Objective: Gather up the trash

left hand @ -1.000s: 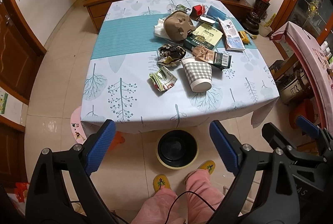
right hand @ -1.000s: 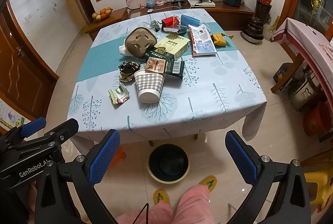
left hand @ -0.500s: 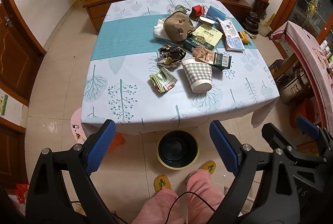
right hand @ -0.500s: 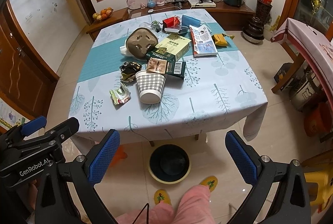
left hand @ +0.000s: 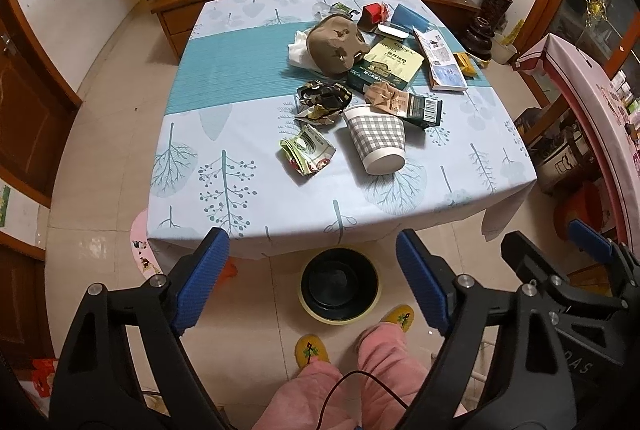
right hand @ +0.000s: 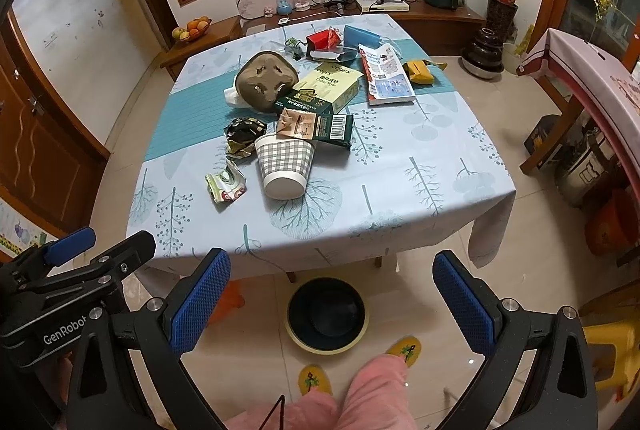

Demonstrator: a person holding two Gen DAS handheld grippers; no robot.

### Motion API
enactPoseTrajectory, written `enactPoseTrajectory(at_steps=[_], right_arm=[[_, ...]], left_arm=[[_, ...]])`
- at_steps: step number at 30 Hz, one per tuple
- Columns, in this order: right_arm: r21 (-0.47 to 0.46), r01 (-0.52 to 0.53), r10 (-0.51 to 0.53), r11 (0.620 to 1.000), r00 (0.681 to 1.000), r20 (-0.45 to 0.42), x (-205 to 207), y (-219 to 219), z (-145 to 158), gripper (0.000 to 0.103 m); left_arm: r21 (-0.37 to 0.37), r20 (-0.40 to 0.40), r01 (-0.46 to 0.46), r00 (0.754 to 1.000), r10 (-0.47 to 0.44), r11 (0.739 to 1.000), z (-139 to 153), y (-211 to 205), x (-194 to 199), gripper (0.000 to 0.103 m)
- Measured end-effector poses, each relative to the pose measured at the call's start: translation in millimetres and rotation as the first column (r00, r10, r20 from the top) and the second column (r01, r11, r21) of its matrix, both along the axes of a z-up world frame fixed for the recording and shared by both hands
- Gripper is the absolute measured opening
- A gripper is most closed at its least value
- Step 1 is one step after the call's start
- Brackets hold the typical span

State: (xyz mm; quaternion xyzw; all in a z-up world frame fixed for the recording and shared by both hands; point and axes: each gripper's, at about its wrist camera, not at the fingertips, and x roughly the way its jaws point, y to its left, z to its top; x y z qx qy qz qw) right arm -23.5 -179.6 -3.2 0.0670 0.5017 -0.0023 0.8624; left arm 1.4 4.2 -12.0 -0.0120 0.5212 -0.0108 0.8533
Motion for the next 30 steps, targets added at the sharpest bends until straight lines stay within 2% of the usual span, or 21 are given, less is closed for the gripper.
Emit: enactPoseTrajectory(at_steps=[13,30], right_arm=[[-0.002,0.006,-0.006,1.0,1.0,-0.005,7.0,-2.9,-6.7,0.103],[-0.022,0.051,-0.051,0.998,0.999,0.005,9.3,-2.2,-6.5,0.102]], left_arm=[[-0.001,0.004,-0.019,1.0,0.019,1.0,-10.8,-4.4,5.7,0.084],[-0.031,-0.022,0.002,1.0,-0.003,1.0,-20.0,0.8,13.6,0.084]])
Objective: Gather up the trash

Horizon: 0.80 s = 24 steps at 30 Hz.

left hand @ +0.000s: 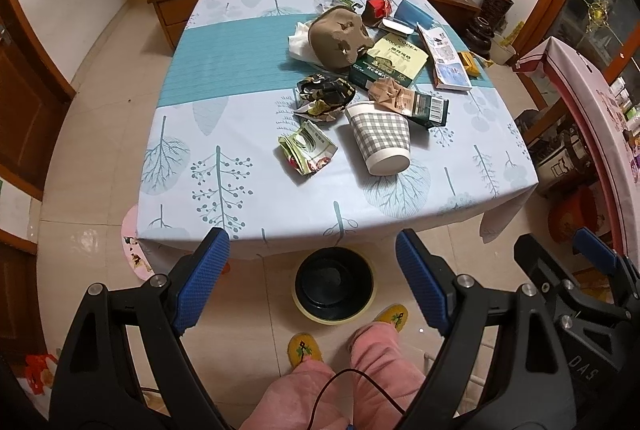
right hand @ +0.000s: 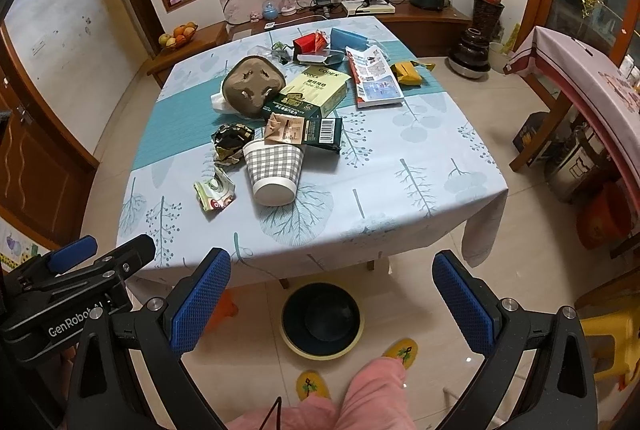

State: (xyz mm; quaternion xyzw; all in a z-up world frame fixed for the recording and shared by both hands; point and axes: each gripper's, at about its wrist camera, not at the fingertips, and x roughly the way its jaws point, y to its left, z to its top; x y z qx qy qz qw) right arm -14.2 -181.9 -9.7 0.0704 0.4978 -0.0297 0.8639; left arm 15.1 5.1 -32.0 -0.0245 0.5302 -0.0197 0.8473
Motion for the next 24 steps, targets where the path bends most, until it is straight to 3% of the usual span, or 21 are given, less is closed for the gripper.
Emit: enactPoseTrajectory(at_steps=[16,24], right_arm=[[-0.052,0.043,-0.04,0.998,0.998,0.056,5.0,3.5,24.7,0.102],[-0.072,0.025,-0.02,0.997,0.998,0.067,23.0,-7.9,29.2,0.102]], left_arm=[[-0.105,0.016,0.01,1.0,-0.008,0.994,11.4,7.2,22.2,0.084],[-0.112,0.005,-0.005,1.0,0.006,0.994,10.5,-9.4,47.6,0.084]])
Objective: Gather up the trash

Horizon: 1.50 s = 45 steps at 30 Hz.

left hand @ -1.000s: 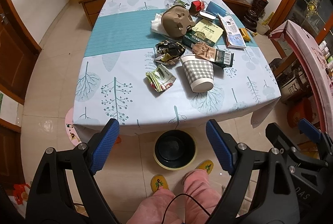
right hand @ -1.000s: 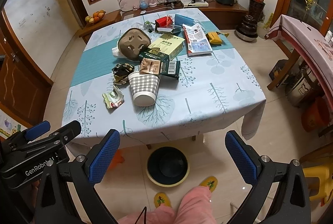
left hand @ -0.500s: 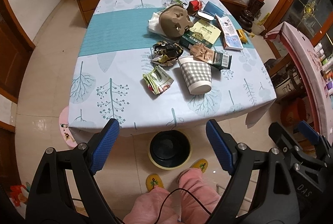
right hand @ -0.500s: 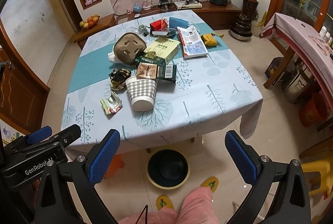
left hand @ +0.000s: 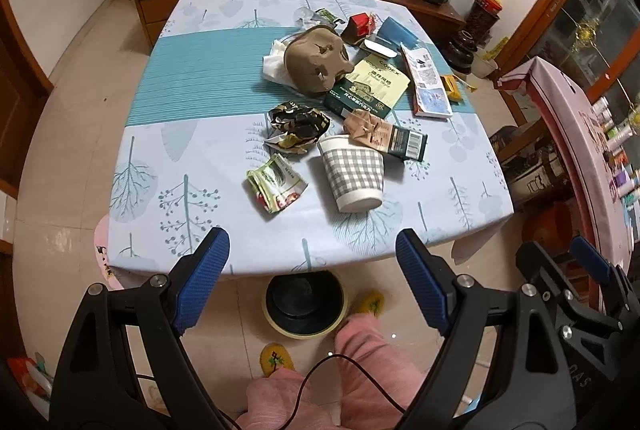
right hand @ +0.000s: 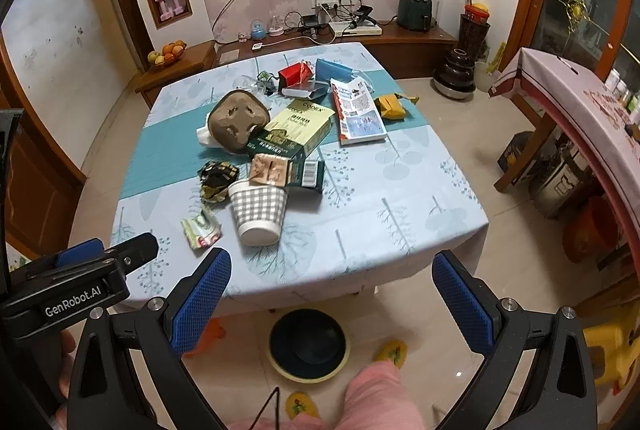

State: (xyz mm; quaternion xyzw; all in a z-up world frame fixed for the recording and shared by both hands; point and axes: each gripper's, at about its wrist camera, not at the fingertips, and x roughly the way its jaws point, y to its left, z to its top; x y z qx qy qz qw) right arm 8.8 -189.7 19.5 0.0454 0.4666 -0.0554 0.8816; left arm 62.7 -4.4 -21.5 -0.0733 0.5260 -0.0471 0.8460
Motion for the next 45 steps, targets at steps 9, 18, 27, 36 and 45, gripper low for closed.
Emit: enactPoseTrajectory(at_steps=[9,18,27,36,45], right_arm=[[0.014,-0.143,0.143,0.99,0.988,-0.051,84.7,-32.4,-26.1,0.1],[0.039,-0.38,0.381,0.924,0.91,-0.164,177.6,-55.8,-91.9,0.094],[0.012,-0.619,0.61,0.785,0.77,-0.186,207.6,-48.1,-136.1,0.094],[-0.002,-0.702,0.687,0.713,0.698,-0.203,216.9,-42.1,-154.8,0.092],[-0.035,-0.775,0.756,0.631,0.624,-0.199,220.1,-27.2,-162.7,0.09]], left_arm=[[-0.005,-0.109,-0.108,0.988,0.107,0.994,-31.1,-20.4,56.3,0.084],[-0.059,-0.307,-0.261,0.923,0.231,0.964,-101.4,-37.2,103.4,0.084],[0.004,-0.387,-0.306,0.878,0.284,0.952,-147.0,-65.9,117.8,0.084],[0.042,-0.417,-0.316,0.857,0.304,0.948,-175.4,-86.8,139.7,0.072],[0.026,-0.433,-0.345,0.842,0.321,0.938,-179.3,-80.1,134.0,0.06]])
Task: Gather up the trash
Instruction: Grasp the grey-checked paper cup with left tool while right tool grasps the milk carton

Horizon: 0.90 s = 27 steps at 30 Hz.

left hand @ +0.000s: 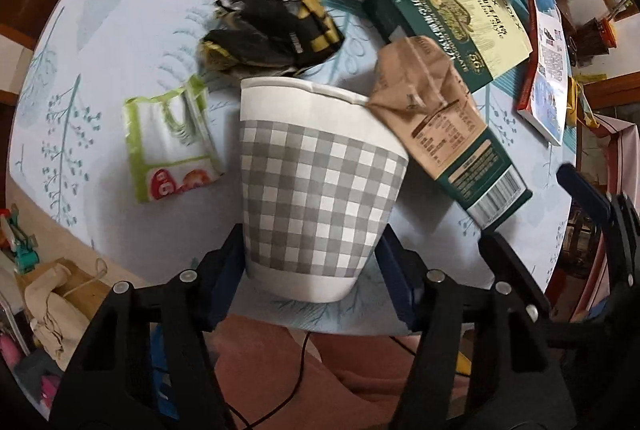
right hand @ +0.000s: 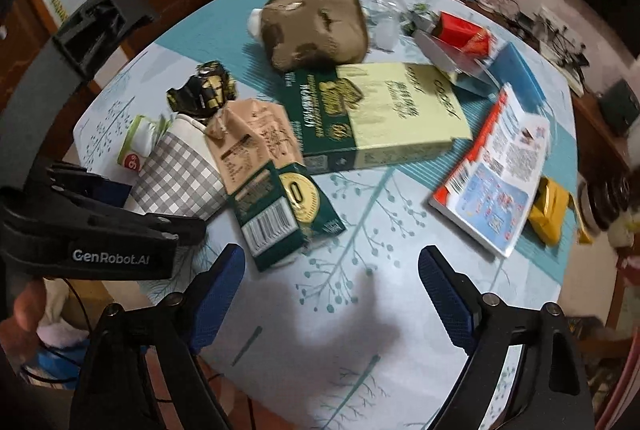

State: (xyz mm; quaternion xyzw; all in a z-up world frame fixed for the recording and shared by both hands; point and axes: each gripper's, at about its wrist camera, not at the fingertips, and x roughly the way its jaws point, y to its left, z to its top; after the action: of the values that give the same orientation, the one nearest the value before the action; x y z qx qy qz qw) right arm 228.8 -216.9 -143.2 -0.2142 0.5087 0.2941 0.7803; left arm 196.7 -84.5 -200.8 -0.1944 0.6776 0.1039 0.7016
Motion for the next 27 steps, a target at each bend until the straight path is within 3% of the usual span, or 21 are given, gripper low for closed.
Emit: enactPoseTrajectory(at_steps=[8,12,17,23,26,27], right_arm=[[-0.045,-0.125,0.127,0.991,0.99,0.06,-3.4,33.1,-8.2,0.087],[-0.072,-0.173,0.177,0.982,0.983,0.045,-1.2,52.0,-21.3,0.056],[-0.085,-0.134,0.133,0.987,0.991,-0.016,4.9,59.8,-36.2,0.053],[-0.032,-0.098,0.096,0.995,0.994,-0.055,13.5,63.3,-37.0,0.06],[-0.024,-0.063,0.06,0.998,0.992,-0.114,20.6,63.0,-42.6,0.044],[-0.016,-0.052,0.05,0.999,0.991,-0.12,20.1,62.9,-42.1,0.043]], left_arm=[[-0.003,0.036,-0.009,0.999,0.009,1.0,18.9,13.8,-19.8,0.06],[0.01,0.043,-0.019,0.999,0.019,1.0,26.9,26.4,-35.4,0.06],[-0.009,0.045,-0.044,0.998,0.044,0.999,42.8,40.5,-48.6,0.06],[0.002,0.049,-0.039,0.998,0.039,0.999,54.0,62.8,-68.9,0.06],[0.009,0.06,-0.041,0.997,0.04,0.999,68.5,83.9,-87.3,0.06],[0.013,0.066,-0.04,0.997,0.039,0.999,71.9,86.9,-89.7,0.06]])
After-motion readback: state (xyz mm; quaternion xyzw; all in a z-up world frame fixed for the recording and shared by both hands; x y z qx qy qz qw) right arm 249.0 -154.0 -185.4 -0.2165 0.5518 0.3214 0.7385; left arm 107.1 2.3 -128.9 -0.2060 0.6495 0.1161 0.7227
